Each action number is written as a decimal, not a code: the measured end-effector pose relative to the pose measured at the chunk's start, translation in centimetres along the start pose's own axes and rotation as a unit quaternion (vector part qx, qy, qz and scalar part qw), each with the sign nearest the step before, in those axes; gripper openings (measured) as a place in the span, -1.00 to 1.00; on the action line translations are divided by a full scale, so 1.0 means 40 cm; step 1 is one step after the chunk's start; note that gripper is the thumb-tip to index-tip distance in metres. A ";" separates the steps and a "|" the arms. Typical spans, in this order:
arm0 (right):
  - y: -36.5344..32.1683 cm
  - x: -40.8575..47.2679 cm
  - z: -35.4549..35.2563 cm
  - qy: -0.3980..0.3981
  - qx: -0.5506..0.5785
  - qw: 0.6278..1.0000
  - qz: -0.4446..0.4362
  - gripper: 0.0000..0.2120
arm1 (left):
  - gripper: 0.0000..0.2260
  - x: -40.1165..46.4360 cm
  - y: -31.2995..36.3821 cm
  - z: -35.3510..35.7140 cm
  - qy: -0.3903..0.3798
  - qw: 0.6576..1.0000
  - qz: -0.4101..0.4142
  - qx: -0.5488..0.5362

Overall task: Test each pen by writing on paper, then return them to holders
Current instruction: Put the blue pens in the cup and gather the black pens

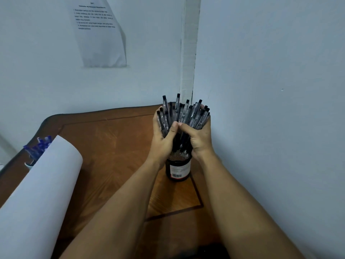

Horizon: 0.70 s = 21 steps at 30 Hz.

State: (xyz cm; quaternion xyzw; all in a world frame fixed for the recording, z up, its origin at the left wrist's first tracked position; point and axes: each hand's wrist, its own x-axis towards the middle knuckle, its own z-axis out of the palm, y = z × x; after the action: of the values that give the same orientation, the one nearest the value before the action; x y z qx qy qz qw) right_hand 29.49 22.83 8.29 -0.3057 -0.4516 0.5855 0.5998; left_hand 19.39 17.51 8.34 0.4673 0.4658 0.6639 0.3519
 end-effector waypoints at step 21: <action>-0.003 -0.047 -0.039 -0.096 -0.082 0.992 0.019 -0.39 | -0.60 -0.029 0.032 0.011 0.036 0.999 -0.020 -0.031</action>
State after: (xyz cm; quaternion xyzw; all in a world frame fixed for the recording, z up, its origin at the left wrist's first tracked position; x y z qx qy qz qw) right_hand 31.13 21.23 7.43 -0.3043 -0.5476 0.5847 0.5154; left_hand 20.12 16.20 9.26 0.4227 0.4663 0.6872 0.3627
